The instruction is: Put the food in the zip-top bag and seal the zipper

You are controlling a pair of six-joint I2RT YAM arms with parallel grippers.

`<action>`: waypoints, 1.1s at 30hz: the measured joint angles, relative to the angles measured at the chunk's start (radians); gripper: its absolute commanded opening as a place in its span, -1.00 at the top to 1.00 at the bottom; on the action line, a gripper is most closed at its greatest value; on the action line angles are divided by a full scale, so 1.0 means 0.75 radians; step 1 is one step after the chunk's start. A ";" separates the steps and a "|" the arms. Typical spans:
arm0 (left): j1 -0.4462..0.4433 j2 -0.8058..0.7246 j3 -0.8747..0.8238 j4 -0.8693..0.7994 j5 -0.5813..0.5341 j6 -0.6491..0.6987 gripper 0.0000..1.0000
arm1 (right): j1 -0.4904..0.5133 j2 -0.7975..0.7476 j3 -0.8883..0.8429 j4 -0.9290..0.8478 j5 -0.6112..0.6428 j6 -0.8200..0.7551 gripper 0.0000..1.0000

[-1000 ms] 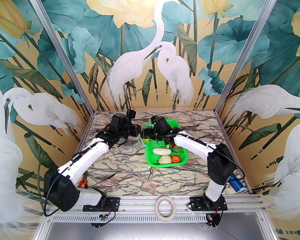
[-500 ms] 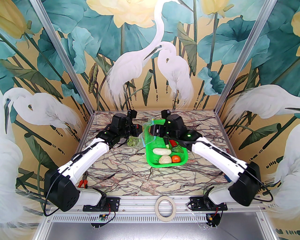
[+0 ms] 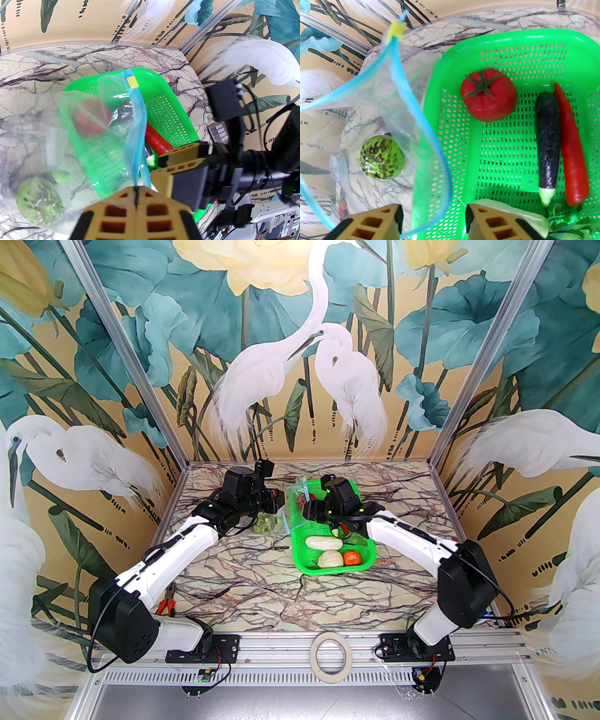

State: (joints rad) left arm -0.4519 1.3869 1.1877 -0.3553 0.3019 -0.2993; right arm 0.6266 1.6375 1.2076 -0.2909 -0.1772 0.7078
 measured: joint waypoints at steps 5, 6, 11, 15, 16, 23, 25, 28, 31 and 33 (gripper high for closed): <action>0.000 0.000 0.000 0.000 -0.005 0.000 1.00 | -0.001 0.058 0.004 0.034 -0.022 0.022 0.27; 0.000 -0.001 0.000 -0.001 -0.005 0.000 1.00 | -0.001 0.070 0.004 0.039 -0.032 0.027 0.35; 0.007 -0.009 -0.001 -0.007 -0.016 0.001 1.00 | -0.001 0.107 0.005 0.064 -0.078 0.049 1.00; 0.048 -0.036 -0.004 -0.033 -0.047 0.007 1.00 | 0.007 0.110 0.060 0.048 -0.102 0.046 1.00; 0.068 -0.053 -0.007 -0.043 -0.060 0.010 1.00 | 0.011 0.116 0.101 0.033 -0.113 0.037 1.00; 0.173 -0.200 -0.016 -0.156 -0.168 0.056 1.00 | 0.068 0.207 0.483 -0.030 -0.230 -0.027 1.00; 0.179 -0.233 0.007 -0.220 -0.218 0.083 1.00 | 0.081 0.249 0.585 -0.045 -0.289 -0.038 1.00; 0.179 -0.257 0.067 -0.310 -0.286 0.120 1.00 | 0.091 0.312 0.693 -0.062 -0.377 -0.047 1.00; 0.179 -0.263 0.141 -0.382 -0.332 0.151 1.00 | 0.094 0.333 0.714 -0.079 -0.439 -0.057 1.00; 0.179 -0.263 0.173 -0.408 -0.347 0.161 1.00 | 0.093 0.333 0.714 -0.102 -0.455 -0.067 1.00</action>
State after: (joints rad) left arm -0.3176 1.1896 1.3174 -0.6617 0.0418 -0.1783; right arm 0.6964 1.8870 1.7428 -0.3676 -0.5186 0.6575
